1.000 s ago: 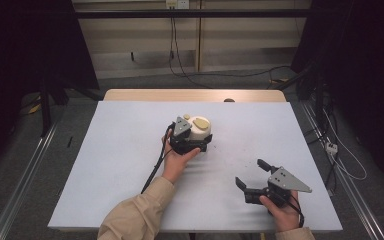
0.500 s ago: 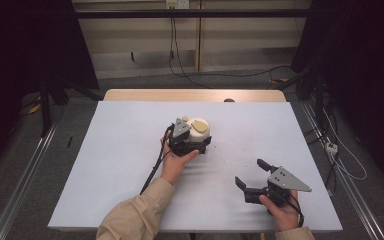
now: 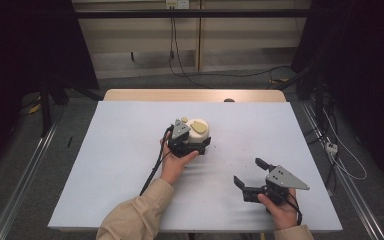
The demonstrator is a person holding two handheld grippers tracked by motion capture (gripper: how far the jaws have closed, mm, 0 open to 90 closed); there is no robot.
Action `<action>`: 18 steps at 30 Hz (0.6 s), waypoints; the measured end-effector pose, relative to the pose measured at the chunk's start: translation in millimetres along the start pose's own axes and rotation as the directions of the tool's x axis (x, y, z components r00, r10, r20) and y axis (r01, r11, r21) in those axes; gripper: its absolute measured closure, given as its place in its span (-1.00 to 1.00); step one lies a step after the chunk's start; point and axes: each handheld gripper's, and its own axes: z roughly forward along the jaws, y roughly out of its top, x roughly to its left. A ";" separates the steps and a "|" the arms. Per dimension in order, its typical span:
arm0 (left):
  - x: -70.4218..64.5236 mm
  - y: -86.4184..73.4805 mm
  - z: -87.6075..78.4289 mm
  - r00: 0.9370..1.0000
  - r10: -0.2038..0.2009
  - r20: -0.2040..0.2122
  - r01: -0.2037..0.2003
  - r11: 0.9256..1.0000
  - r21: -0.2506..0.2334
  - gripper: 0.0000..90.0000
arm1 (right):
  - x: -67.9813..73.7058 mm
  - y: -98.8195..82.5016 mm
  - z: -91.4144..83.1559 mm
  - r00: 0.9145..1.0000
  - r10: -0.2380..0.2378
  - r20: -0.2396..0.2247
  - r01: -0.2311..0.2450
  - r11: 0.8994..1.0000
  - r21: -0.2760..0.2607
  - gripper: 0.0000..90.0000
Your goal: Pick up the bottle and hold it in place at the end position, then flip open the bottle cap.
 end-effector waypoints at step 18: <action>-1.3 -0.9 0.4 1.000 -0.004 -0.007 0.004 1.000 -0.005 -0.87 | -0.7 8.4 22.5 0.999 0.050 0.008 -0.050 0.998 0.032 -0.94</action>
